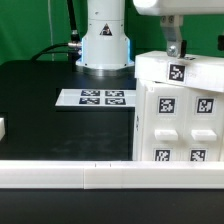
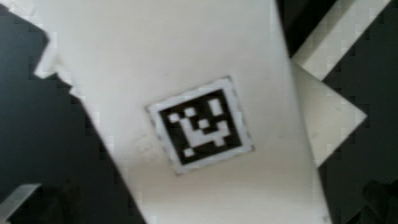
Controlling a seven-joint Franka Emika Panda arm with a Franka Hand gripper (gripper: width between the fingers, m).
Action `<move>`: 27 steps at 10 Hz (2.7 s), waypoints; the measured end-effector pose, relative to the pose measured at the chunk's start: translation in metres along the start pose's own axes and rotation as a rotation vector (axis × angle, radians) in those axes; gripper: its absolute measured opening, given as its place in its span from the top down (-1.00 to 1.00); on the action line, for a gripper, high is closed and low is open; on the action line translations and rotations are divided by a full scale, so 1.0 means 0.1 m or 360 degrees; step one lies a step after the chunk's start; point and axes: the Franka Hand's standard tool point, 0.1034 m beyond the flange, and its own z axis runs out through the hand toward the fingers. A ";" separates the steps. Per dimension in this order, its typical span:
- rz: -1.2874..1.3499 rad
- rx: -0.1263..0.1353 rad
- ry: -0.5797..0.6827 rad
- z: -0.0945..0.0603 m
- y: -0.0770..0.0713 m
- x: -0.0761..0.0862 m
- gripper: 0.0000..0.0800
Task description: Assemble cabinet
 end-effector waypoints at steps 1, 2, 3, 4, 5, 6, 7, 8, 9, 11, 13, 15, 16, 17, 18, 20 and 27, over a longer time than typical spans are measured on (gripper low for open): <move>0.0009 -0.0003 -0.0004 0.03 0.00 0.00 -0.99; 0.0009 -0.0015 0.0002 0.07 0.02 0.00 -0.99; 0.0014 -0.0023 0.0011 0.08 0.05 0.00 -0.99; 0.0047 -0.0024 0.0011 0.08 0.06 0.00 -0.99; 0.0077 -0.0024 0.0010 0.08 0.05 0.00 -0.99; 0.0084 -0.0024 0.0010 0.08 0.06 0.00 -0.99; 0.0088 -0.0024 0.0009 0.08 0.07 -0.01 -0.75; 0.0091 -0.0025 0.0010 0.08 0.08 -0.01 -0.75; 0.0093 -0.0026 0.0010 0.08 0.09 -0.02 -0.39; 0.0099 -0.0026 0.0010 0.08 0.09 -0.02 -0.39; 0.0150 -0.0026 0.0010 0.08 0.10 -0.02 -0.39; 0.0300 -0.0025 0.0012 0.08 0.10 -0.02 -0.39; 0.0492 -0.0024 0.0013 0.08 0.10 -0.02 -0.39; 0.0616 -0.0025 0.0014 0.08 0.11 -0.03 -0.39; 0.0761 -0.0026 0.0016 0.08 0.12 -0.03 -0.39; 0.1092 -0.0029 0.0022 0.07 0.15 -0.04 -0.39; 0.2219 -0.0036 0.0027 0.07 0.26 -0.13 -0.40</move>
Offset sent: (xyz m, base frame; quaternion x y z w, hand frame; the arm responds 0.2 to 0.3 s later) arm 0.0019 -0.0008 -0.0028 0.0020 0.0050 0.0043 1.0000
